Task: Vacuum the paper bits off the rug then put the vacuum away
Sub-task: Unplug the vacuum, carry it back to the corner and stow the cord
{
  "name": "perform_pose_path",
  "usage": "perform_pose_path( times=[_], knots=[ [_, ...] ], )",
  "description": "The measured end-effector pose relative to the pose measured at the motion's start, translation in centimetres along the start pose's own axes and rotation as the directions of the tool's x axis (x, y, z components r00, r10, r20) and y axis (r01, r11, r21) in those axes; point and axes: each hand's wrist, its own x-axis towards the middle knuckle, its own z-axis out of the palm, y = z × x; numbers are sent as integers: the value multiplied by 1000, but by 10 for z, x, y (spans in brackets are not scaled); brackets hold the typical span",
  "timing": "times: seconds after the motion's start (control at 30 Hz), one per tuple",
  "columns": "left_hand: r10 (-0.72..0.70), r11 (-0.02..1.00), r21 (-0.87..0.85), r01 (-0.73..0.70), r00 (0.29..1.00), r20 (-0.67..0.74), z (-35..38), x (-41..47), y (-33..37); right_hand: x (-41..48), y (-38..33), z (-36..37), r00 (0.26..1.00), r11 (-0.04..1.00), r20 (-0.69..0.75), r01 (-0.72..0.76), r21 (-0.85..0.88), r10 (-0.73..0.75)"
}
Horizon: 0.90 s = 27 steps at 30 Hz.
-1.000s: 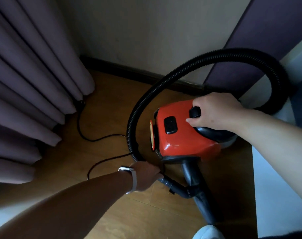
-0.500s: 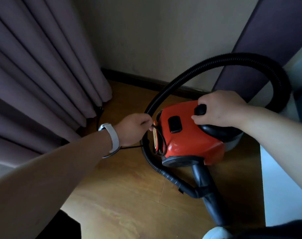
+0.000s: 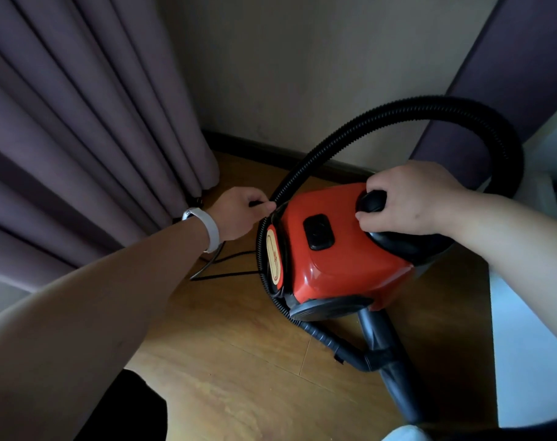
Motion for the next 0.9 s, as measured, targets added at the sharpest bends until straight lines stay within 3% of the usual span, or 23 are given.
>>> perform_pose_path(
  times=[0.13, 0.3, 0.47, 0.7, 0.9],
  knots=[
    [-37, 999, 14, 37, 999, -19, -2, 6, -15, 1, -7, -6, 999, 1000, -30, 24, 12, -24],
    [-150, 974, -171, 147, 989, -3, 4, 8, -31, 1, -9, -10, 997, 998, -75, 34, 48, -30],
    [-306, 836, -450, 314, 947, 94, 27, -6, -39, 0, -2, -5, 998, 993, -38, -40, 114, 45],
    [-461, 666, -626, 406, 884, 82, 72, -32, -22, -1, 17, 11, 985, 968, -42, -158, 193, 169],
    [-447, 695, -579, 426, 887, 116, 71, -44, -11, 0, 16, 7, 971, 971, -90, -209, 117, 220]
  ],
)
